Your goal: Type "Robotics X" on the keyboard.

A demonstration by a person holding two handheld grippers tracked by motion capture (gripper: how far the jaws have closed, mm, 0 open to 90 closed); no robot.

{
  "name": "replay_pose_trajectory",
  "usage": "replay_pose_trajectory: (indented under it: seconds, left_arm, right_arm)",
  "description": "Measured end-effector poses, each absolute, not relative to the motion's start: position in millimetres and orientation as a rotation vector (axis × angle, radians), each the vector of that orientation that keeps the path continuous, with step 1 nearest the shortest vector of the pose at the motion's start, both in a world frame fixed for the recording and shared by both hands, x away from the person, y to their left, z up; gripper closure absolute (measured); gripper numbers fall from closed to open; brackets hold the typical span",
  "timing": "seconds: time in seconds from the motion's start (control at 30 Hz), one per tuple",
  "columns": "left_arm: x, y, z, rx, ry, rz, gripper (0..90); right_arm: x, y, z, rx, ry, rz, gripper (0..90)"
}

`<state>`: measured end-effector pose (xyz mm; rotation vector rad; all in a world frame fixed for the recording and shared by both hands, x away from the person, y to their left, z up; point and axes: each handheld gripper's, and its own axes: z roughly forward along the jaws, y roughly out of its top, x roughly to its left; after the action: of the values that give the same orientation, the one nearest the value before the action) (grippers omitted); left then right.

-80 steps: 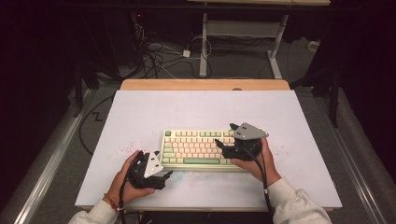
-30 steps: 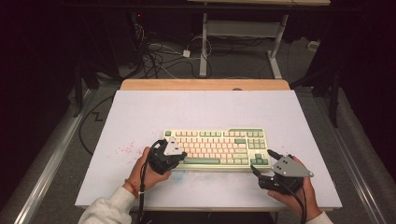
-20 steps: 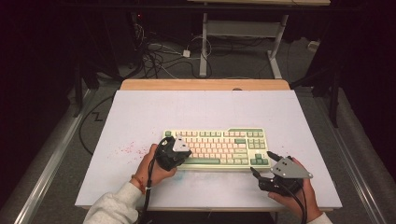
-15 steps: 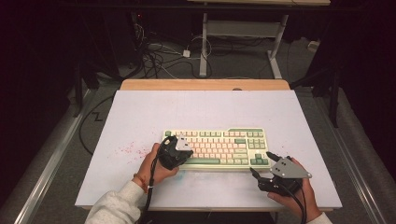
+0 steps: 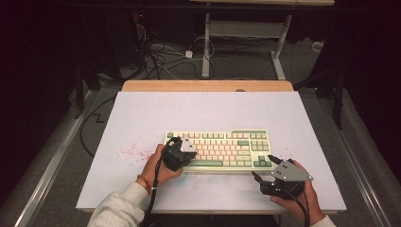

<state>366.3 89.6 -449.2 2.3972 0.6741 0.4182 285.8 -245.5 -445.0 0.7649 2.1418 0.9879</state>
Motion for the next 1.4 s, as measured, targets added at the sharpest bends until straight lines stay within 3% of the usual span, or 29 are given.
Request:
replay_pose_trajectory:
  seconds: [1.4]
  left_arm:
    - [371,111,-441,2.372,0.719,0.462,86.7]
  right_arm:
    - [285,-241,-447,0.736,2.171,0.972,26.1]
